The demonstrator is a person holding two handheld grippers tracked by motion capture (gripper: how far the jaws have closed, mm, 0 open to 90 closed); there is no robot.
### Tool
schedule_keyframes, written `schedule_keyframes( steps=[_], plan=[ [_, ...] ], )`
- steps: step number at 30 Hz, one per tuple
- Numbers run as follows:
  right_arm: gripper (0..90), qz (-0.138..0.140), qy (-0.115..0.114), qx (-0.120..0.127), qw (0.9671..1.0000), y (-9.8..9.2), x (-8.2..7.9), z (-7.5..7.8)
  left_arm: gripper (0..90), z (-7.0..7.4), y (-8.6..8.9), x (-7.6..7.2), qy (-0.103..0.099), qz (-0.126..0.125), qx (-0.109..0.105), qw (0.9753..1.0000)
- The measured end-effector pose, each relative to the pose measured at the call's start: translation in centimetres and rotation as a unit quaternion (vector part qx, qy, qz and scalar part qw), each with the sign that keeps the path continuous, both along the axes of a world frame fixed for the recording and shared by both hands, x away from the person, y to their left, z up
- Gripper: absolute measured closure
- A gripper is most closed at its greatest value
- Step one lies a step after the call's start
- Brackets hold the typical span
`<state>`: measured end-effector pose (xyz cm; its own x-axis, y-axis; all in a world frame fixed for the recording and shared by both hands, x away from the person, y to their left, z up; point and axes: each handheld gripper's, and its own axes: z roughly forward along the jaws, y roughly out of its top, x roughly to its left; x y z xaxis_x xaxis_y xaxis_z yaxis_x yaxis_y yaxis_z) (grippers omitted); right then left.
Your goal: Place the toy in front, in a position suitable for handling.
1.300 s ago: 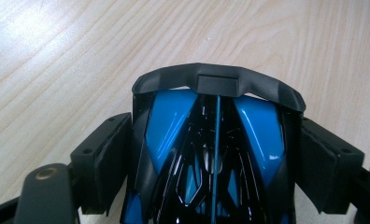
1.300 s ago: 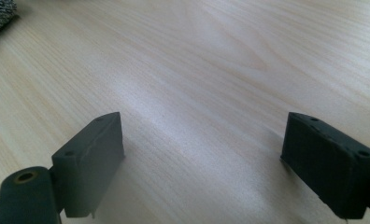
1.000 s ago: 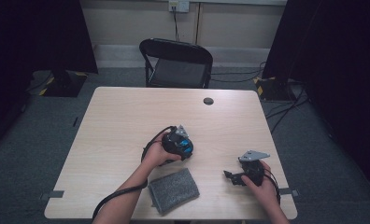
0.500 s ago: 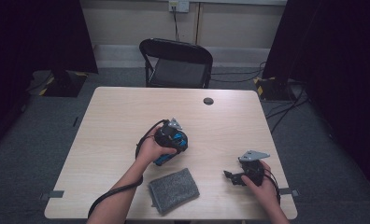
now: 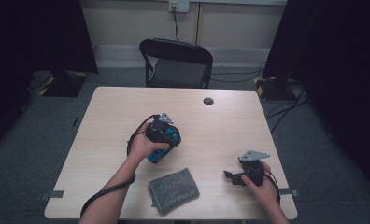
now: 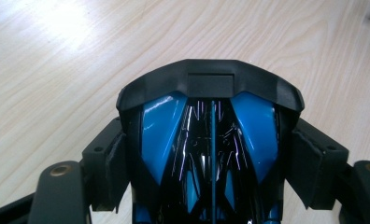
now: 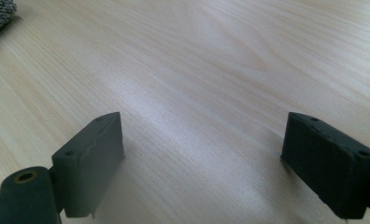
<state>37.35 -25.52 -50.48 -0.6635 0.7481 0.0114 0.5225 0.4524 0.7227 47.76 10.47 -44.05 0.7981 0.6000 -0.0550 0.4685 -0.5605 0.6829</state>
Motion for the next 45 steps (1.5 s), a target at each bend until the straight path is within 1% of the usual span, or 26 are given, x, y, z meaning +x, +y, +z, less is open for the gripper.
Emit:
schedule_keyframes(
  steps=[2,4,7,9,11,12,13,15,16,18,23,26,28,31,32,34,39,45],
  plan=[
    [12.2,0.000,0.000,0.000,1.0000,0.0,0.0,0.0,25.4,0.5,0.3,0.0,0.002,0.005,-0.009,0.9999],
    [12.2,0.000,0.000,0.000,1.0000,0.0,0.0,0.0,25.4,1.1,0.7,0.1,-0.003,0.006,-0.003,1.0000],
    [12.2,0.000,0.000,0.000,1.0000,0.0,0.0,0.0,25.5,1.8,1.2,0.3,-0.003,0.017,-0.010,0.9998],
    [12.2,0.000,0.000,0.000,1.0000,0.0,0.0,0.0,25.5,2.2,1.5,0.6,-0.007,0.024,-0.009,0.9996],
    [12.2,0.000,0.000,0.000,1.0000,0.0,0.0,0.0,25.4,2.4,1.8,0.9,-0.012,0.033,-0.015,0.9993],
    [12.2,0.000,0.000,0.000,1.0000,0.0,0.0,0.0,25.4,2.5,1.9,1.1,-0.010,0.038,-0.016,0.9991],
    [12.2,0.000,0.000,0.000,1.0000,0.0,0.0,0.0,25.4,2.5,1.9,1.3,-0.012,0.044,-0.018,0.9988],
    [12.2,0.000,0.000,0.000,1.0000,0.0,0.0,0.0,25.5,2.6,2.0,1.8,-0.013,0.054,-0.015,0.9983],
    [12.2,0.000,0.000,0.000,1.0000,0.0,0.0,0.0,25.5,2.4,1.8,2.4,-0.015,0.063,-0.010,0.9978],
    [12.2,0.000,0.000,0.000,1.0000,0.0,0.0,0.0,25.5,2.3,1.7,2.6,-0.014,0.067,-0.011,0.9976],
    [12.2,0.000,0.000,0.000,1.0000,0.0,0.0,0.0,25.4,1.5,0.9,3.7,-0.008,0.076,0.001,0.9971],
    [12.2,0.000,0.000,0.000,1.0000,0.0,0.0,0.0,25.5,0.9,0.2,4.3,0.000,0.081,0.002,0.9967],
    [12.2,0.000,0.000,0.000,1.0000,0.0,0.0,0.0,25.5,0.6,-0.3,4.7,0.002,0.083,0.004,0.9965],
    [12.2,0.000,0.000,0.000,1.0000,0.0,0.0,0.0,25.4,0.1,-1.1,5.1,0.009,0.085,-0.002,0.9963],
    [12.2,0.000,0.000,0.000,1.0000,0.0,0.0,0.0,25.5,-0.1,-1.4,5.2,0.009,0.080,0.005,0.9967],
    [12.2,0.000,0.000,0.000,1.0000,0.0,0.0,0.0,25.4,-0.5,-1.9,5.4,0.007,0.078,0.015,0.9968],
    [12.2,0.001,0.000,0.001,1.0000,0.0,0.0,0.0,25.4,-1.4,-2.8,5.8,0.011,0.077,0.028,0.9966],
    [12.1,0.002,0.000,0.001,1.0000,0.0,0.1,0.0,25.4,-2.4,-3.5,6.2,0.012,0.067,0.042,0.9968]
  ],
)
